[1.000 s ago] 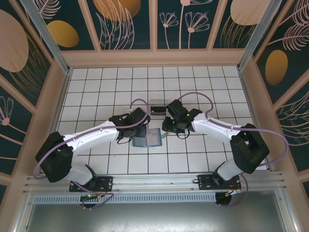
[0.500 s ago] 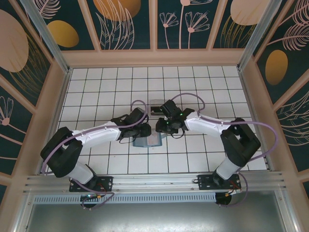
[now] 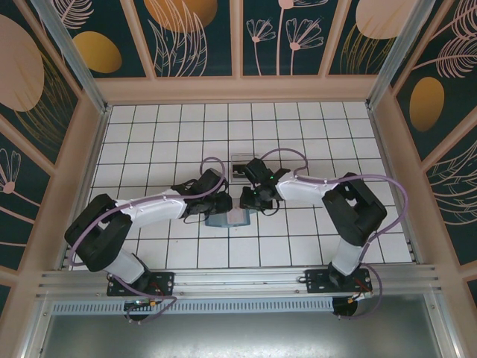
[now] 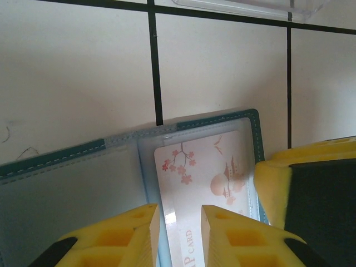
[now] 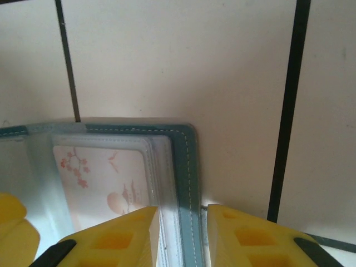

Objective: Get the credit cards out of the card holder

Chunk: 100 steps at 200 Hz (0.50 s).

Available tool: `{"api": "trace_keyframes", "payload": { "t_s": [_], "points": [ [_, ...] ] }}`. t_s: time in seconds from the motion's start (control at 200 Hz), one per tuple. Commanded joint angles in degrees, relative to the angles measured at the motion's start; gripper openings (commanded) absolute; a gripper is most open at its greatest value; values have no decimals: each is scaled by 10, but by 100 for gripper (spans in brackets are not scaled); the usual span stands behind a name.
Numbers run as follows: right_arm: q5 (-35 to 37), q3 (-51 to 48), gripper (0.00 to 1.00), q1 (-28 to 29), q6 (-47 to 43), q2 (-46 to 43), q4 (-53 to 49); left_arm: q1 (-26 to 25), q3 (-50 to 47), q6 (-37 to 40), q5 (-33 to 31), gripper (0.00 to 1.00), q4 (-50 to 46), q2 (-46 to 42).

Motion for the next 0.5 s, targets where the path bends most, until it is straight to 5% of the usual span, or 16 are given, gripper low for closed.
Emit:
{"api": "trace_keyframes", "payload": {
  "t_s": [0.0, 0.495],
  "points": [
    [-6, 12, 29, 9, -9, 15, 5, 5, -10, -6, 8, 28, 12, 9],
    [0, 4, 14, 13, -8, 26, 2, 19, -36, -12, 38, 21, 47, 18]
  ]
}}
